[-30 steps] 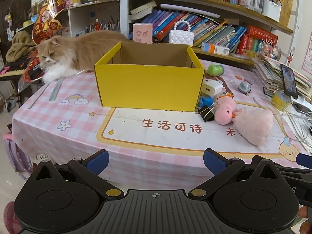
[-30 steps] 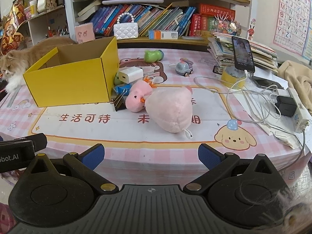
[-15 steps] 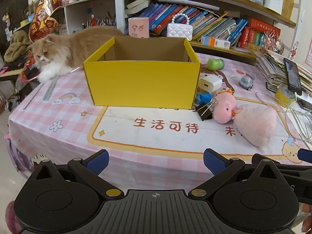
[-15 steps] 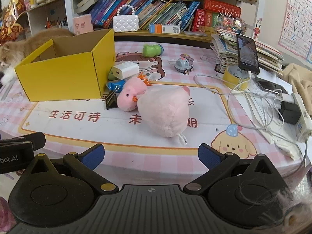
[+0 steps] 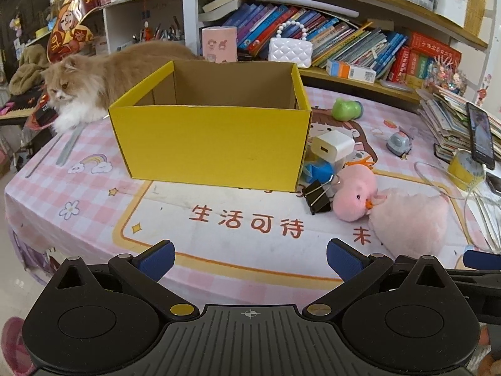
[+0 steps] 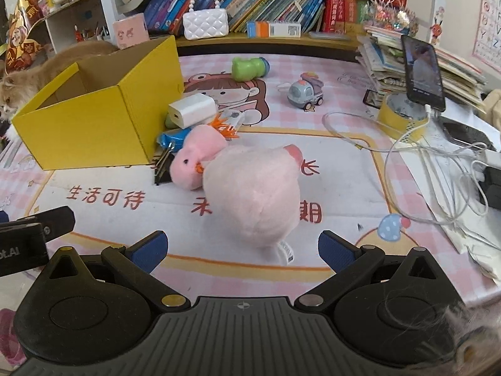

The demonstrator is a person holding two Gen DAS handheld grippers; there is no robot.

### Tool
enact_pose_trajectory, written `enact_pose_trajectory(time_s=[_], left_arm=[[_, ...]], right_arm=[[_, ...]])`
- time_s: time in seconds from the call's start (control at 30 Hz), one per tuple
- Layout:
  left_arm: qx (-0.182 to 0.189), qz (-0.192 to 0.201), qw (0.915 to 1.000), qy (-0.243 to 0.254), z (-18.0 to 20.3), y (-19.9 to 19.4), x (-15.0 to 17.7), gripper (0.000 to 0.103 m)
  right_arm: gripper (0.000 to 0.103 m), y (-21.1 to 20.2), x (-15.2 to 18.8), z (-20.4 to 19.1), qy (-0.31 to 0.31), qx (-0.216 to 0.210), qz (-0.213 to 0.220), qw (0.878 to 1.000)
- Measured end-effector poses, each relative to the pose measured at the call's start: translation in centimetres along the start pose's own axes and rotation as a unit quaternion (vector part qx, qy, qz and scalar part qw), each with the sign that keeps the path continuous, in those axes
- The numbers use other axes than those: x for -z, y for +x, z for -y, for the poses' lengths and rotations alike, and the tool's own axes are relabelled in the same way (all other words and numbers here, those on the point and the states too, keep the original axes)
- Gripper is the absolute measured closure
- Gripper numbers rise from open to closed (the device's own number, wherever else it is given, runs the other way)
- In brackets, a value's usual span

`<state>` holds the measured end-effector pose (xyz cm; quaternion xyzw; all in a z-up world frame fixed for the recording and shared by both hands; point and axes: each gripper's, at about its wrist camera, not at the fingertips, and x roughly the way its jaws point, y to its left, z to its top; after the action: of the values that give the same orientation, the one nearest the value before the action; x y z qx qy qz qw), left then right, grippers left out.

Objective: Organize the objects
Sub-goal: 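Reach the right gripper to the pink plush pig and close on it, then grasp the pink plush chick with the left gripper while the right gripper lifts the pig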

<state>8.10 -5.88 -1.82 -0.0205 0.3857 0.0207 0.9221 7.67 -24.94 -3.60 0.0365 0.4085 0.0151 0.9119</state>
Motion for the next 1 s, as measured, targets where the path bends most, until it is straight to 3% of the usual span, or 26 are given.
enact_pose_trajectory(time_s=[0.23, 0.4, 0.5, 0.67, 0.8, 1.0], left_arm=[[-0.033, -0.011, 0.999, -0.029, 0.5, 1.0, -0.6, 0.0], [-0.05, -0.019, 0.9975, -0.046, 0.7, 1.4, -0.8, 0.0], [-0.052, -0.021, 0.9971, -0.052, 1.1, 1.6, -1.1, 0.001], [-0.048, -0.022, 0.9975, -0.047, 2.4, 2.1, -1.8, 0.003], [-0.041, -0.024, 0.998, -0.042, 3.9, 3.1, -2.4, 0.005], [-0.009, -0.032, 0.9993, -0.015, 6.8, 5.0, -3.0, 0.017]], right_arm=[[0.01, 2.7, -1.9, 0.8, -0.036, -0.018, 0.001, 0.999], [0.011, 4.3, -2.6, 1.0, -0.065, -0.03, -0.001, 0.997], [0.019, 5.3, -3.0, 1.4, -0.072, -0.037, -0.008, 0.997], [0.037, 6.0, -3.6, 2.5, -0.072, -0.067, -0.019, 0.995], [0.039, 4.9, -4.4, 4.1, -0.053, -0.069, 0.01, 0.996], [0.039, 3.4, -6.2, 7.7, 0.006, -0.052, 0.038, 0.998]])
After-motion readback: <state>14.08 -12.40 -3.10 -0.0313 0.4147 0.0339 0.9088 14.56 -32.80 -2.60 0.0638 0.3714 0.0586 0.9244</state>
